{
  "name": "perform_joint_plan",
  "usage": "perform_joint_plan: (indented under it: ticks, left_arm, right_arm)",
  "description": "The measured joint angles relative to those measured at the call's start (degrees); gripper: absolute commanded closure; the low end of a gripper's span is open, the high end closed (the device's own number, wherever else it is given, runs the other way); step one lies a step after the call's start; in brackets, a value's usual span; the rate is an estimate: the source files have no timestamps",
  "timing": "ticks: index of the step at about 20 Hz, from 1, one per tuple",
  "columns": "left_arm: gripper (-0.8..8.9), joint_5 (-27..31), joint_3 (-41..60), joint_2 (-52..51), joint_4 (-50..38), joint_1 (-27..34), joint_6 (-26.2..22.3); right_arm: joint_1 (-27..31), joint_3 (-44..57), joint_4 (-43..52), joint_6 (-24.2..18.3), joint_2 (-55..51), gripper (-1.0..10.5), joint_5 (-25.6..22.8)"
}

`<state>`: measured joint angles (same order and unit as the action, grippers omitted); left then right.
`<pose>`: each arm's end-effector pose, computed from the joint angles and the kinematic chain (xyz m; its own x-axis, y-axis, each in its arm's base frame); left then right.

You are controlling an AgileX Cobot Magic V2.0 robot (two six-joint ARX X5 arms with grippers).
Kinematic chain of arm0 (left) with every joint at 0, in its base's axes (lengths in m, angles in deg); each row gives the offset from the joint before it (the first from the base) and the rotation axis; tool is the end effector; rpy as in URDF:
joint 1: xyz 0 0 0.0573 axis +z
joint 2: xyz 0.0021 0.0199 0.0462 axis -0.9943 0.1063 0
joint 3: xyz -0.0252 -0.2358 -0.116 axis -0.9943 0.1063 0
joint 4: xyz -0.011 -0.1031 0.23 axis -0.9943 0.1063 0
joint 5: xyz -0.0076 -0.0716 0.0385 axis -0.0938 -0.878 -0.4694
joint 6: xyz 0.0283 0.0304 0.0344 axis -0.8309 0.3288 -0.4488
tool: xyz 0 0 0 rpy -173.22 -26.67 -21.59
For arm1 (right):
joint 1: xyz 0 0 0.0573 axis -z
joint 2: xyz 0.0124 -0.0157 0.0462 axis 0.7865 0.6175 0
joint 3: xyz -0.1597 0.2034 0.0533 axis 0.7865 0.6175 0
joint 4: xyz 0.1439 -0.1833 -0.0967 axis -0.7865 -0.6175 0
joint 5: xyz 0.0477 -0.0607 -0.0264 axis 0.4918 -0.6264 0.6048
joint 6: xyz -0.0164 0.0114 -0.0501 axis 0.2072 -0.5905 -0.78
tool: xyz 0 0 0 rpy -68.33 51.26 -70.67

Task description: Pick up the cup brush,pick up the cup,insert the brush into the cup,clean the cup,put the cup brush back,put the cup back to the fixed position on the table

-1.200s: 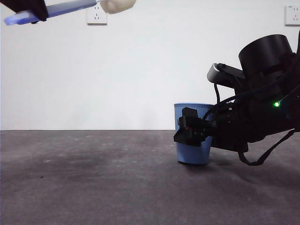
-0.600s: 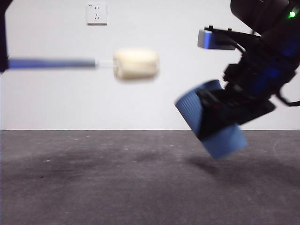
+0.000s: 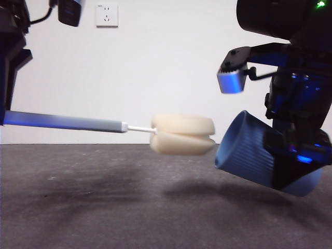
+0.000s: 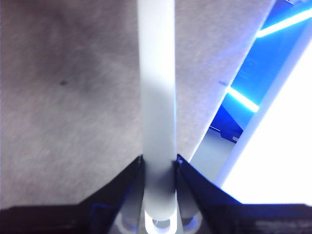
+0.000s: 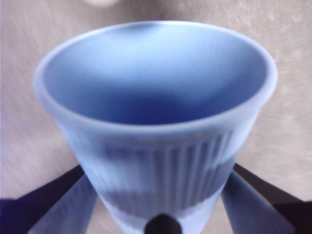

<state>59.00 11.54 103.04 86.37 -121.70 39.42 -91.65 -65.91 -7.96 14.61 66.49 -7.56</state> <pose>0.1774 -0.1379 0.2633 0.0922 -0.0814 -0.9924 0.8928 0.4480 0.0462 0.1931 0.1485 0.1795 0.5586 0.0373 -0.8286 -0.7991 0.2917 -0.5257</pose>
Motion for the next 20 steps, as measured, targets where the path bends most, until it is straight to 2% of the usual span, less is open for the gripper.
perform_joint_plan:
  ticks: [2,10,20]
  left_arm:
    - [8.22,-2.2,0.0,0.2,-0.7,-1.2,-0.3]
    - [8.22,-2.8,0.0,3.7,-1.5,-4.2,-0.7]
    - [8.22,-4.8,0.0,6.8,-8.6,-6.1,0.7]
  right_arm:
    - [-0.3,0.0,-0.8,-3.1,0.0,9.6,-1.7]
    - [-3.2,-0.1,-0.9,-8.9,0.0,9.6,-6.5]
    - [-13.3,-0.2,0.2,-13.1,0.2,9.6,-7.1]
